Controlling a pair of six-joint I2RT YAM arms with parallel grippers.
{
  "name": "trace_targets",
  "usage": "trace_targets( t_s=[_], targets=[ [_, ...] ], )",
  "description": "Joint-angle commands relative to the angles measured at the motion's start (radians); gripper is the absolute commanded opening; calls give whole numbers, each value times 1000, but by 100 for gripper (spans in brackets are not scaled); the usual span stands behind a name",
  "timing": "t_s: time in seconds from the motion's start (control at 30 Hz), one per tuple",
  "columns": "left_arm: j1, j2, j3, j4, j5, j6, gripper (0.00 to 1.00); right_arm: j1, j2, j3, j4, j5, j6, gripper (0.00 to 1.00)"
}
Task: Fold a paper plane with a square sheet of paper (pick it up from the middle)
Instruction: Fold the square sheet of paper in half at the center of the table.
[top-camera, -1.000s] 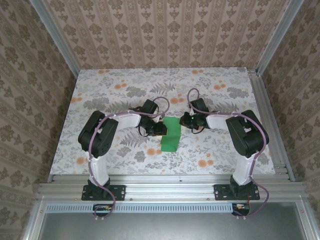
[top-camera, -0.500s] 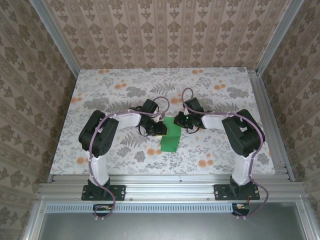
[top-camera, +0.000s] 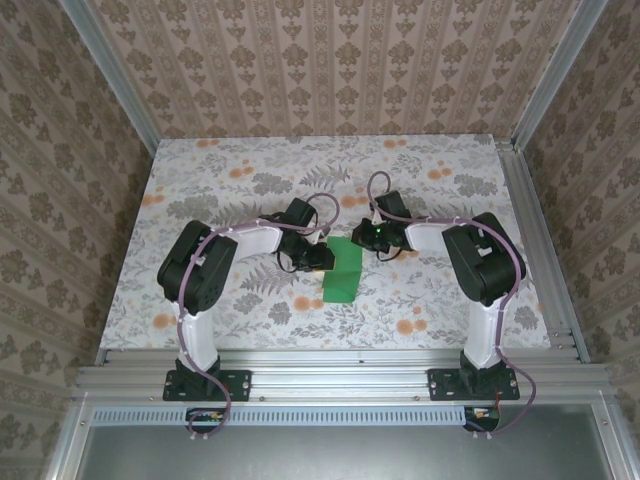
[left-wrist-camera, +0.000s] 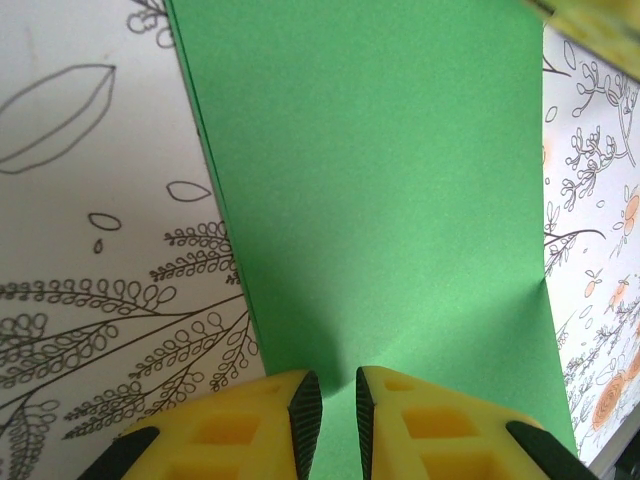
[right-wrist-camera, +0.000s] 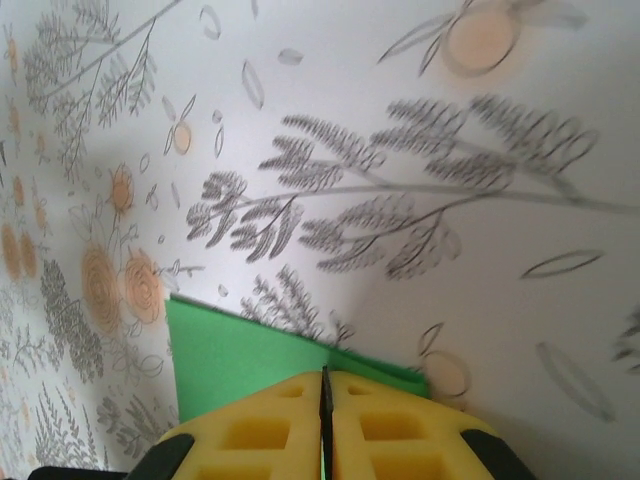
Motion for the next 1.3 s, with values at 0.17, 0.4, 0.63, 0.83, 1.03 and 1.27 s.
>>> trace_targets(
  t_s=[0.17,0.4,0.63,0.83,1.03,1.27],
  targets=[
    [-7,100,-67,-99,-149,33,24,-86,-15,-2,-30,63,-51,13],
    [-7,111,-53,-105,-145,36,24,-2,-185,-106,3,-26,27,13],
    [-8,119,-43,-109,-139,44,24,103,-196,-135,-41,-75,69,13],
    [-7,123,-34,-118,-142,49,24,123,-135,-113,-120,-107,32,13],
    [-7,128,-30,-122,-142,50,24,125,-111,-122,-169,-126,-5,13],
    [-7,143,-24,-127,-148,50,24,125,-133,-155,-190,-124,-22,14]
  ],
)
